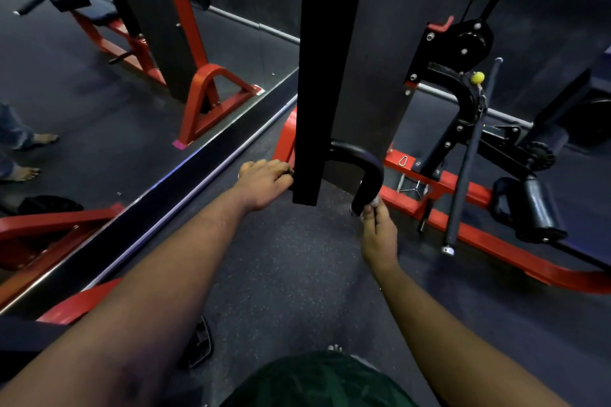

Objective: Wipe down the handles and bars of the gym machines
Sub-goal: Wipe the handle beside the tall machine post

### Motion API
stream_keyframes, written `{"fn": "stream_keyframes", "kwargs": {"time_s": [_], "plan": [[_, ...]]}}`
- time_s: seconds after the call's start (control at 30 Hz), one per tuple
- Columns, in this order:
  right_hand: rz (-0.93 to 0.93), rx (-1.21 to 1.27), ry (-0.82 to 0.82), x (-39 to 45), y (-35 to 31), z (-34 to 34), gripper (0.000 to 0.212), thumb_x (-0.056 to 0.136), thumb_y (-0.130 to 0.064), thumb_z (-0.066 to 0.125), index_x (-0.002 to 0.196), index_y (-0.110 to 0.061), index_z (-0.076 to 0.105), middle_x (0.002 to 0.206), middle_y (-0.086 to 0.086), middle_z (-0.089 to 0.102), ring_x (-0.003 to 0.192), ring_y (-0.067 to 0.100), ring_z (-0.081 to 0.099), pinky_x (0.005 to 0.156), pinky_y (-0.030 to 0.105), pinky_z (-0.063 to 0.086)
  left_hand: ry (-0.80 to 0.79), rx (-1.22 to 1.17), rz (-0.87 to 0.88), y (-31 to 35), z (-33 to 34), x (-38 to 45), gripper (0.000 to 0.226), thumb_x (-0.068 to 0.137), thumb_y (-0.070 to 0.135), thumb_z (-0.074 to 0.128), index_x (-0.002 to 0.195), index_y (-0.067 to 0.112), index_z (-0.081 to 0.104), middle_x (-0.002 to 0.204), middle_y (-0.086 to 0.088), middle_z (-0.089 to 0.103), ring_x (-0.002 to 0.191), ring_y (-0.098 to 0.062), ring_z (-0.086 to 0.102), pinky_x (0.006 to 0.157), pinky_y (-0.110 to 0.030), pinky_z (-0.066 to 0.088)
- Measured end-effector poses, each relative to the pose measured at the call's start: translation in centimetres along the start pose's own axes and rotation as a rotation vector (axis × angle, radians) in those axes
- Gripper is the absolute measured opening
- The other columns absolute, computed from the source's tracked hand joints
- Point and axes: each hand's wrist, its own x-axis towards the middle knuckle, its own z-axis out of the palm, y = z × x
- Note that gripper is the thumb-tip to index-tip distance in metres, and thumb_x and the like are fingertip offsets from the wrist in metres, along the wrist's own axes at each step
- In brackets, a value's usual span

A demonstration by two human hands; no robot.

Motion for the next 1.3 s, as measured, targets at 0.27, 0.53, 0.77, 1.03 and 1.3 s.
{"fn": "stream_keyframes", "kwargs": {"time_s": [0.27,0.53,0.77,1.03,1.3], "plan": [[-0.100,0.411,0.173,1.0,-5.4,-0.8,0.025,0.101,-0.022,0.060,0.126,-0.017,0.055,0.115,0.004,0.069,0.101,0.014,0.065,0.090,0.033,0.051,-0.026,-0.007,-0.012,0.3,-0.1,-0.1,0.022,0.085,0.049,0.024,0.091,0.038,0.043,0.118,0.002,0.063,0.116,-0.022,0.053,0.088,-0.036,0.026],[-0.454,-0.377,0.195,-0.9,1.0,-3.2,0.033,0.101,-0.027,0.057,0.128,-0.015,0.071,0.116,0.006,0.064,0.105,0.024,0.058,0.090,0.036,0.046,0.001,0.009,-0.031,0.5,-0.4,0.1,0.012,0.103,0.036,0.040,0.092,0.039,0.043,0.120,0.003,0.063,0.117,-0.021,0.053,0.084,-0.035,0.022],[-0.828,-0.548,0.109,1.8,-3.1,-4.2,0.012,0.094,-0.010,0.069,0.107,-0.011,0.068,0.097,0.009,0.064,0.078,0.026,0.061,0.060,0.045,0.051,-0.035,0.004,-0.025,0.5,-0.3,-0.2,0.026,0.087,0.049,0.025,0.097,0.041,0.049,0.124,0.004,0.063,0.119,-0.021,0.052,0.088,-0.035,0.024],[-0.431,-0.634,-0.119,-2.5,-0.9,-1.8,0.013,0.094,-0.027,0.069,0.106,-0.023,0.069,0.101,-0.005,0.059,0.084,0.020,0.065,0.059,0.034,0.053,0.094,-0.020,0.074,-1.0,0.5,-2.0,0.044,0.103,0.044,0.046,0.143,0.026,0.052,0.138,-0.001,0.059,0.131,-0.024,0.049,0.110,-0.044,0.029],[-1.030,-0.612,-0.243,-3.7,-10.0,6.1,0.012,0.101,-0.017,0.059,0.105,-0.011,0.069,0.110,0.009,0.067,0.101,0.029,0.063,0.084,0.038,0.053,0.318,0.077,0.059,-8.3,0.7,-6.8,0.044,0.104,0.040,0.049,0.146,0.025,0.053,0.146,0.004,0.056,0.133,-0.021,0.052,0.110,-0.043,0.032]]}}
